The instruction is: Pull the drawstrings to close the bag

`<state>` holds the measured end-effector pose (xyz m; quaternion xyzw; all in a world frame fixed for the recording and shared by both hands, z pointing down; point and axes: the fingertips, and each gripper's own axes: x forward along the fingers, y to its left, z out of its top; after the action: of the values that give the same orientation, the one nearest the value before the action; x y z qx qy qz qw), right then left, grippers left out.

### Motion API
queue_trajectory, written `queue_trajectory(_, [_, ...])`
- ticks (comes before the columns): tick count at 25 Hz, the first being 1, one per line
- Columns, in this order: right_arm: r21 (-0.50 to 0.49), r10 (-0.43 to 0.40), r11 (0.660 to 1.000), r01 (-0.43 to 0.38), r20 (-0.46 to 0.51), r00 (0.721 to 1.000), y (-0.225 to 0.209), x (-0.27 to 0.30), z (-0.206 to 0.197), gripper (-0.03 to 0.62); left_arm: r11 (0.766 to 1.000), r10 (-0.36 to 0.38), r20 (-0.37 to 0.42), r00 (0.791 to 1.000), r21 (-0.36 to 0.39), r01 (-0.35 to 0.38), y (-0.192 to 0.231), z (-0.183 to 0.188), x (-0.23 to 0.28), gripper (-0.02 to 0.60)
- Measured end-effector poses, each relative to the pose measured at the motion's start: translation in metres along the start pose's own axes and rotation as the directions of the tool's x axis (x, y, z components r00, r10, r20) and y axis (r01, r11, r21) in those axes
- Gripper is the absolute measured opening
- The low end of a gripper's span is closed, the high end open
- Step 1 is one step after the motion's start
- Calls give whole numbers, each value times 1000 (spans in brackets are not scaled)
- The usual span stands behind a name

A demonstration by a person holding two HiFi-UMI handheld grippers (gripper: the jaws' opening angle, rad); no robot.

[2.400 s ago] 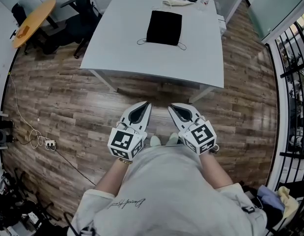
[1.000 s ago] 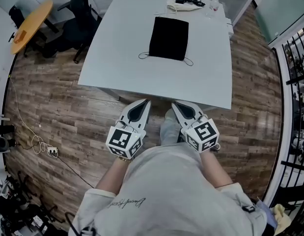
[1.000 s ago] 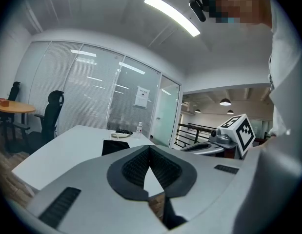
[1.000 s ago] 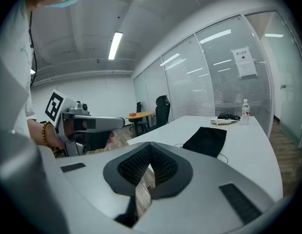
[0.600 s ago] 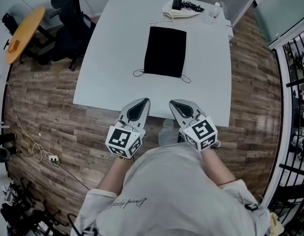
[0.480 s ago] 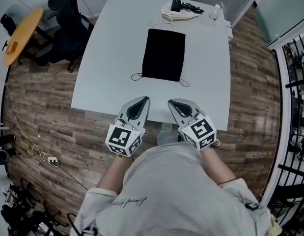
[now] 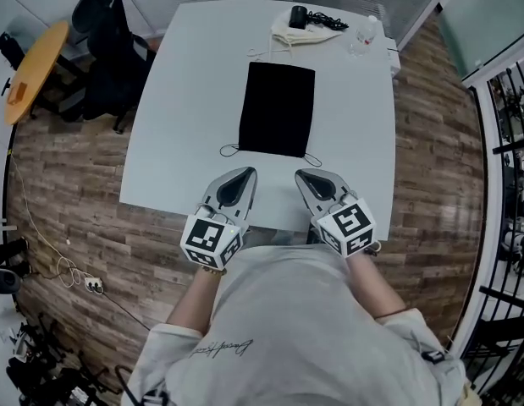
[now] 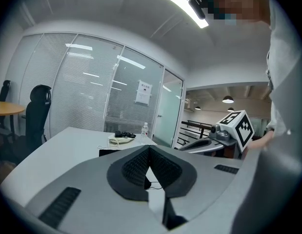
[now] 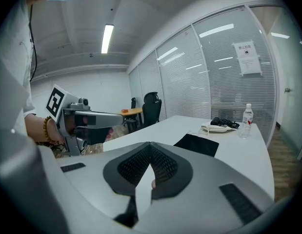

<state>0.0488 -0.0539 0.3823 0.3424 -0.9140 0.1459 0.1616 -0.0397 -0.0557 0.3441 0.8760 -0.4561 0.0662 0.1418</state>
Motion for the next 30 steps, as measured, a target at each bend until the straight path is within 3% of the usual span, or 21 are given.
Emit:
queue_trajectory(12, [43,-113,993,113,6,994,-18,25,14,23,998,-62,-59,996,13,63,39,3,17,11])
queue_trajectory(19, [52,-183,982,184,-31,983,-30,31,4,23,998,-58,-88,994,11,59,63,-6,20,11])
queue_trajectory(25, [61,-252,964,257,-81,964,-50,26,-23,23,998,-65,-147,987,5,66,80,-32,23,11])
queue_trajectory(30, [42,-303,949,312,-141,942,-63,18,-52,23,1000,-28,-186,982,1,28,98,-56,17,11])
